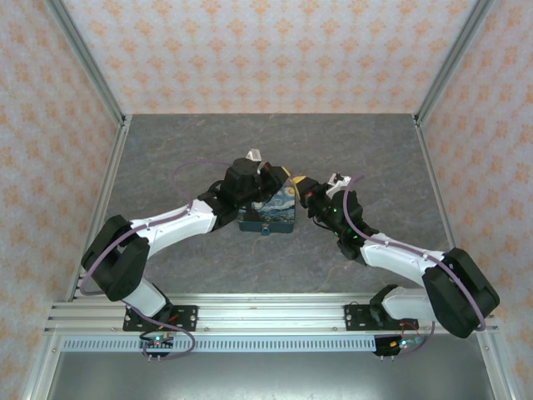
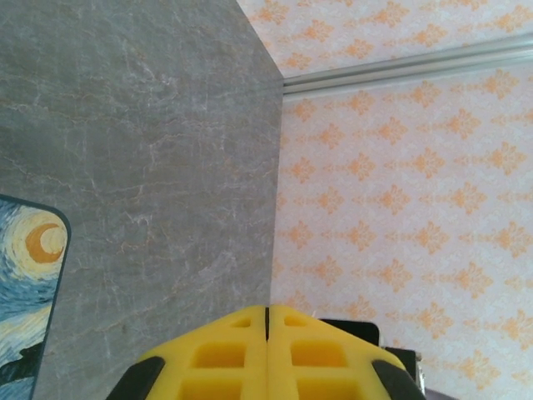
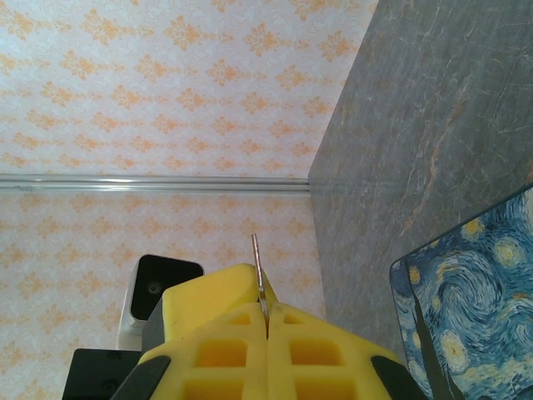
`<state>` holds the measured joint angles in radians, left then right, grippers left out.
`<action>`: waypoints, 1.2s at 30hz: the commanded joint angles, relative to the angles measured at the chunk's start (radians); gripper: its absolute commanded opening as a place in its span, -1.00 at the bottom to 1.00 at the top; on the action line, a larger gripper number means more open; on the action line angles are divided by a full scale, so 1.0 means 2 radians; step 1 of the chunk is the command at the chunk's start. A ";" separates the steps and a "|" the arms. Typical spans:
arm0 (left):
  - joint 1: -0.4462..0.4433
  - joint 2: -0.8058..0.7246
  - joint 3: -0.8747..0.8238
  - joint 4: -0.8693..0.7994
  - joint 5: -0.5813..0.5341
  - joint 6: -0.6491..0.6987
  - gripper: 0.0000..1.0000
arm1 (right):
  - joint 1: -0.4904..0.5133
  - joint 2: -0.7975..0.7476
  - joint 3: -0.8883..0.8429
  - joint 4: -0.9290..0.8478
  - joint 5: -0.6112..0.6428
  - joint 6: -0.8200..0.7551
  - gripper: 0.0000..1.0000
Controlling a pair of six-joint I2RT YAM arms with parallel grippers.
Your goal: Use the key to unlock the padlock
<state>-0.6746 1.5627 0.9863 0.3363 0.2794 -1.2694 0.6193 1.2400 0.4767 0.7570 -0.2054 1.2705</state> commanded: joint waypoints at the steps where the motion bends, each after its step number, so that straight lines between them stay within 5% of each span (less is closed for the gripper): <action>1: -0.008 0.014 -0.002 0.024 0.000 0.000 -1.00 | 0.003 -0.004 0.003 0.016 0.002 -0.001 -1.00; 6: 0.005 0.005 -0.002 0.012 0.007 0.028 -1.00 | -0.030 -0.057 -0.018 -0.034 -0.014 -0.015 0.01; 15: 0.064 -0.029 0.007 0.007 0.107 0.115 -1.00 | -0.120 -0.176 -0.001 -0.226 -0.099 -0.130 0.56; 21: 0.078 -0.040 0.018 0.014 0.170 0.171 -1.00 | -0.124 -0.128 0.056 -0.217 -0.179 -0.172 0.44; 29: 0.079 -0.035 0.013 0.060 0.194 0.146 -1.00 | -0.124 -0.064 0.101 -0.136 -0.221 -0.154 -0.35; 36: 0.079 -0.009 -0.010 0.156 0.180 0.068 -1.00 | -0.106 -0.004 0.087 -0.013 -0.190 -0.077 -0.27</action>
<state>-0.5228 1.5211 0.9878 0.5213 0.6357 -1.0641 0.3885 1.2049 0.6525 0.5705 -0.6025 1.0550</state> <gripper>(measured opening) 0.043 0.358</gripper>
